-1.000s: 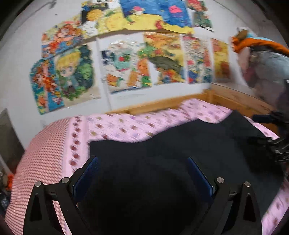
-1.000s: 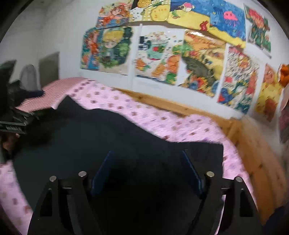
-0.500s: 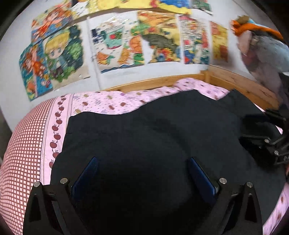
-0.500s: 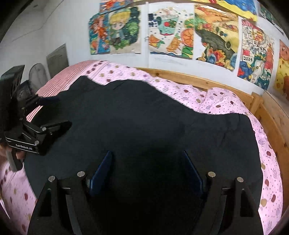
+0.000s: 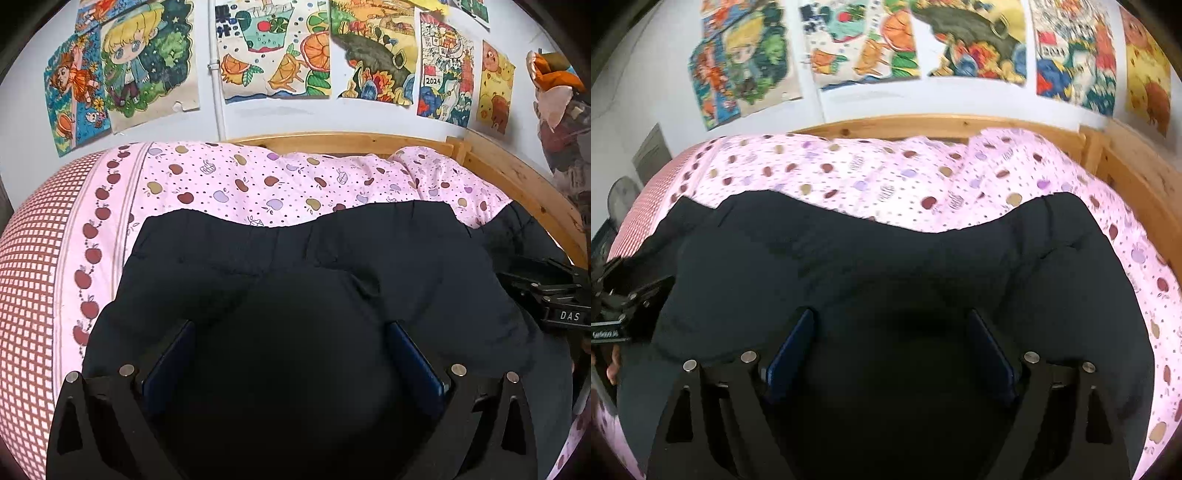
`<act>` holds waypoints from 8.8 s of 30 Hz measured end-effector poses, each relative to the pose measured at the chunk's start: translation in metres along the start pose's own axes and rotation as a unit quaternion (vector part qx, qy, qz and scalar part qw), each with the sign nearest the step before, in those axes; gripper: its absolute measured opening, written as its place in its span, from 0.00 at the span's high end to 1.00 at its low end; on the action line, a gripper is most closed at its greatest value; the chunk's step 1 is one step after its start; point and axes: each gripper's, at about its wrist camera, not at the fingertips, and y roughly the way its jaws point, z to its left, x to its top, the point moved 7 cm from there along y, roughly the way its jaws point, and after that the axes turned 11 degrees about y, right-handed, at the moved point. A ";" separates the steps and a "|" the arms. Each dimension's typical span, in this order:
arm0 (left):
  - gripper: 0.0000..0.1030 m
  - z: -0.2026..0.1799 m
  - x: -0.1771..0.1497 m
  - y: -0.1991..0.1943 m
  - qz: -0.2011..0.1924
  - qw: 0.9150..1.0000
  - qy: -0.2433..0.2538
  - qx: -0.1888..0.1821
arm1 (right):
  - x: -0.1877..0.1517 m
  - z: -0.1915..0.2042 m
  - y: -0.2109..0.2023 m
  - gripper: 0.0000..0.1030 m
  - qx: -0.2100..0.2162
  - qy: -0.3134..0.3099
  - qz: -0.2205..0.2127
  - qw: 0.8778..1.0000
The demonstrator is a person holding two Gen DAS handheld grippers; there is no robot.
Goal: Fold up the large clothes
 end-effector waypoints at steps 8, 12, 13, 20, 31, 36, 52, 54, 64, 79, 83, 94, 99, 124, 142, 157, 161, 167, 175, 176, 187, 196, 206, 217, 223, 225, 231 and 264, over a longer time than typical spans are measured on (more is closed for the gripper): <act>0.00 0.001 0.003 0.019 -0.005 1.000 -0.005 -0.017 | -0.001 -0.005 0.019 0.15 0.021 0.019 0.016 0.999; 0.00 0.003 0.004 0.025 -0.011 0.999 -0.013 -0.031 | -0.002 -0.008 0.024 0.14 0.033 0.030 0.014 0.999; 0.00 0.003 0.004 0.027 -0.011 0.999 -0.014 -0.034 | -0.001 -0.008 0.024 0.14 0.035 0.032 0.013 0.999; 0.00 0.003 0.004 0.032 -0.013 0.999 -0.017 -0.042 | -0.002 -0.008 0.027 0.14 0.041 0.038 0.009 0.998; 0.00 0.004 -0.002 0.028 -0.028 0.998 -0.020 -0.050 | -0.005 -0.005 0.021 0.14 0.038 0.034 0.001 0.999; 0.00 0.006 -0.011 0.017 -0.060 0.996 -0.029 -0.064 | -0.008 0.001 0.006 0.11 -0.005 0.010 -0.024 1.000; 0.00 0.025 -0.007 -0.013 -0.055 0.996 -0.055 -0.041 | 0.003 0.015 -0.063 0.09 -0.119 -0.077 -0.125 0.982; 0.00 0.033 -0.007 -0.019 -0.057 0.996 -0.065 -0.030 | 0.003 0.019 -0.069 0.09 -0.123 -0.087 -0.129 0.980; 0.00 0.083 -0.029 -0.049 -0.028 0.997 -0.069 0.021 | 0.000 0.017 -0.096 0.09 -0.150 -0.120 -0.141 0.971; 0.00 0.116 -0.078 -0.040 0.051 0.995 -0.082 0.029 | 0.000 -0.014 -0.128 0.09 -0.206 -0.143 -0.155 0.956; 0.00 0.114 -0.081 -0.031 0.064 0.994 -0.087 0.012 | -0.002 -0.028 -0.126 0.09 -0.211 -0.142 -0.150 0.956; 0.00 0.108 -0.090 -0.021 0.068 0.994 -0.091 -0.011 | -0.019 -0.086 -0.095 0.09 -0.084 -0.047 -0.070 0.993; 0.00 0.102 -0.088 -0.015 0.067 0.994 -0.084 -0.015 | -0.027 -0.113 -0.067 0.06 -0.043 0.023 -0.025 0.999; 0.00 0.108 -0.088 0.013 0.068 0.992 -0.088 -0.067 | -0.062 -0.131 -0.013 0.01 0.092 0.123 0.050 0.987; 0.00 0.111 -0.089 0.025 0.085 0.982 -0.093 -0.141 | -0.063 -0.114 -0.007 0.01 0.146 0.116 0.090 0.978; 0.00 0.095 -0.096 0.034 0.115 0.960 -0.110 -0.230 | -0.069 -0.071 -0.008 0.01 0.093 0.054 0.123 0.987; 0.00 0.089 -0.092 0.035 0.115 0.964 -0.105 -0.217 | -0.065 -0.049 -0.016 0.01 0.032 -0.011 0.100 0.994; 0.00 0.088 -0.088 0.038 0.115 0.963 -0.106 -0.219 | -0.063 -0.034 -0.025 0.02 -0.003 -0.051 0.080 0.996; 0.00 0.091 -0.089 0.039 0.114 0.962 -0.106 -0.225 | -0.064 -0.040 -0.031 0.02 -0.007 -0.058 0.074 0.996; 0.00 0.091 -0.089 0.039 0.115 0.962 -0.105 -0.225 | -0.062 -0.040 -0.030 0.02 -0.007 -0.058 0.073 0.996; 0.04 0.081 -0.081 0.038 0.120 0.962 -0.102 -0.221 | -0.069 -0.067 -0.016 0.01 0.045 -0.005 0.093 0.995; 0.48 0.060 -0.068 0.005 0.107 0.984 -0.044 -0.136 | -0.070 -0.066 -0.020 0.05 0.043 -0.004 0.094 0.995; 0.72 0.045 -0.062 -0.029 0.084 0.995 0.029 -0.045 | -0.064 -0.055 -0.046 0.36 0.015 -0.041 0.070 0.997; 0.81 0.043 -0.059 -0.066 0.055 0.997 0.043 0.016 | -0.061 -0.041 -0.072 0.72 -0.025 -0.074 0.039 0.996; 0.84 0.036 -0.050 -0.086 0.039 0.998 0.046 0.033 | -0.052 -0.039 -0.097 0.80 -0.019 -0.074 0.016 0.997; 0.84 0.035 -0.049 -0.097 0.032 0.997 0.052 0.041 | -0.049 -0.034 -0.103 0.82 -0.027 -0.083 0.008 0.996; 0.85 0.038 -0.043 -0.134 0.009 0.998 0.043 0.045 | -0.035 -0.018 -0.133 0.84 -0.019 -0.095 -0.025 0.995; 0.85 0.063 -0.072 -0.148 0.034 0.995 0.065 0.071 | -0.068 0.016 -0.136 0.83 0.017 -0.107 0.001 0.994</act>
